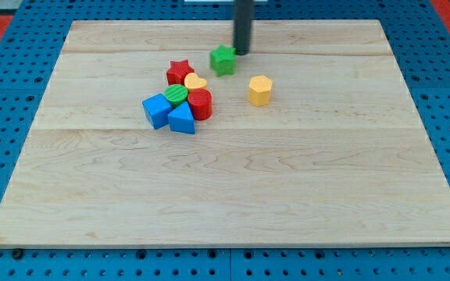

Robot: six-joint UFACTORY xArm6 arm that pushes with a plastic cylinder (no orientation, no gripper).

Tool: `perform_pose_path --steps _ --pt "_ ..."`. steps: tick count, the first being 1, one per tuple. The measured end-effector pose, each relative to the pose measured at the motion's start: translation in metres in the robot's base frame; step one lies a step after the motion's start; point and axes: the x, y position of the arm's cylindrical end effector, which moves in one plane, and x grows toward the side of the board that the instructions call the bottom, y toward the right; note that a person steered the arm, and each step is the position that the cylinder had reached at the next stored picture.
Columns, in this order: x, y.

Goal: Move the green star diagonally to the top left to the red star

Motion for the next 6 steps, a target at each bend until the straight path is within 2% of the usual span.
perform_pose_path --steps 1,2,3,4,5,6 --pt "0.019 0.028" --pt "0.049 0.031" --pt "0.043 0.0" --pt "0.006 0.001" --pt "0.006 -0.025" --pt "0.018 -0.011"
